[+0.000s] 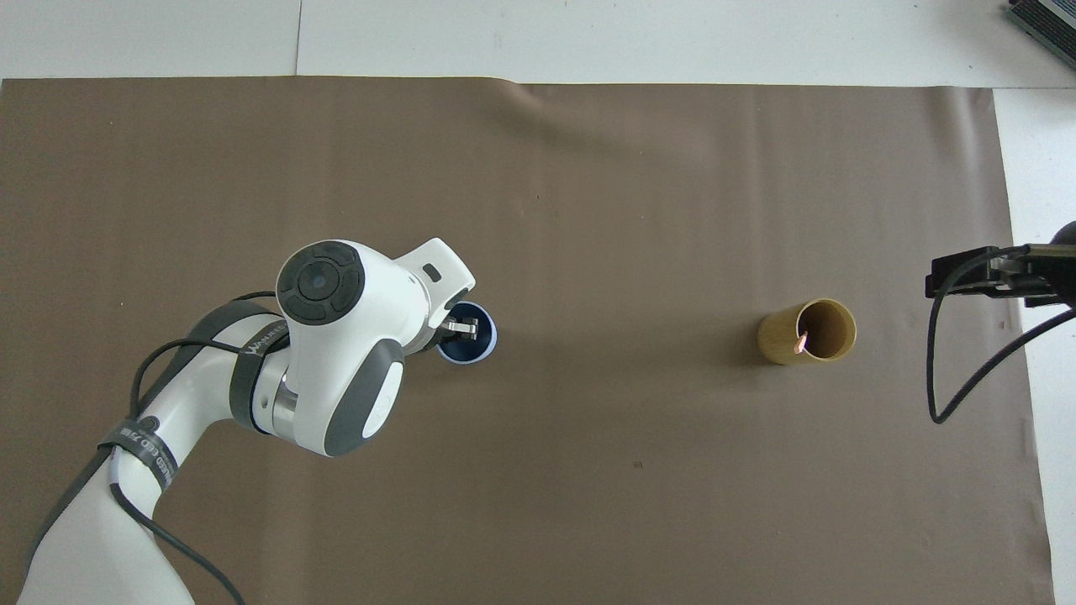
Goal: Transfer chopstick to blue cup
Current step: 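Carry the blue cup toward the table center and set it upright, then open the left gripper and withdraw while the right gripper reaches the tan cup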
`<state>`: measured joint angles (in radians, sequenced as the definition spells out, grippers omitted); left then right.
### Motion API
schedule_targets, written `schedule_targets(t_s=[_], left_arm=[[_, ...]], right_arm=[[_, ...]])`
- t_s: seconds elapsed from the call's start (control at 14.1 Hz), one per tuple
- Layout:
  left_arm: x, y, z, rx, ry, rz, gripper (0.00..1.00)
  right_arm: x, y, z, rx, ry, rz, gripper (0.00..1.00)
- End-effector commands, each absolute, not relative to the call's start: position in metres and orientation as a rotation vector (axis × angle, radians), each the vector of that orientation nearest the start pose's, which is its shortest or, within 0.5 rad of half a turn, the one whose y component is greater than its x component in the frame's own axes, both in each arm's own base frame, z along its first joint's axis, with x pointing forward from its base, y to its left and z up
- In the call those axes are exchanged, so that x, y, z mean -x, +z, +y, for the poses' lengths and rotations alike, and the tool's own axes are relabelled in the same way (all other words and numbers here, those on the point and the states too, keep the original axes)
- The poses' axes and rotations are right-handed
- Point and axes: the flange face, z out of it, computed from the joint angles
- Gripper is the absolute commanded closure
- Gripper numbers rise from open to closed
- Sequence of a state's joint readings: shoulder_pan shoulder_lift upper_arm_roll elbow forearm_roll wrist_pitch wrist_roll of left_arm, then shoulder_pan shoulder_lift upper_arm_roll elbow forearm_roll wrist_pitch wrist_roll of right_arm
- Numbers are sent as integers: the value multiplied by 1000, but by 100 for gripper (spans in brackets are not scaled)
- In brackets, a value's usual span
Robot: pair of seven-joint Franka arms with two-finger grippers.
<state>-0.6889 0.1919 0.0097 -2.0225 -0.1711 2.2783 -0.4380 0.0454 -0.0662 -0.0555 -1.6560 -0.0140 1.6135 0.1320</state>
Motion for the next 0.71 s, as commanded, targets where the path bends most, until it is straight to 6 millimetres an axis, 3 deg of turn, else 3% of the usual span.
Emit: schedule_targets(t_s=[0.0, 0.28, 0.35, 0.64], left_arm=[[-455, 358, -375, 3295, 2, 178, 95], [-453, 358, -374, 3288, 21, 192, 19], [-454, 359, -375, 3289, 17, 195, 11], [-457, 371, -375, 3301, -11, 198, 0]], right_arm=[[-548, 619, -4, 3085, -126, 340, 0], [-568, 575, 3, 3060, -26, 572, 0], [-574, 563, 5, 3047, 6, 656, 0], [-585, 527, 24, 2946, 135, 838, 0]])
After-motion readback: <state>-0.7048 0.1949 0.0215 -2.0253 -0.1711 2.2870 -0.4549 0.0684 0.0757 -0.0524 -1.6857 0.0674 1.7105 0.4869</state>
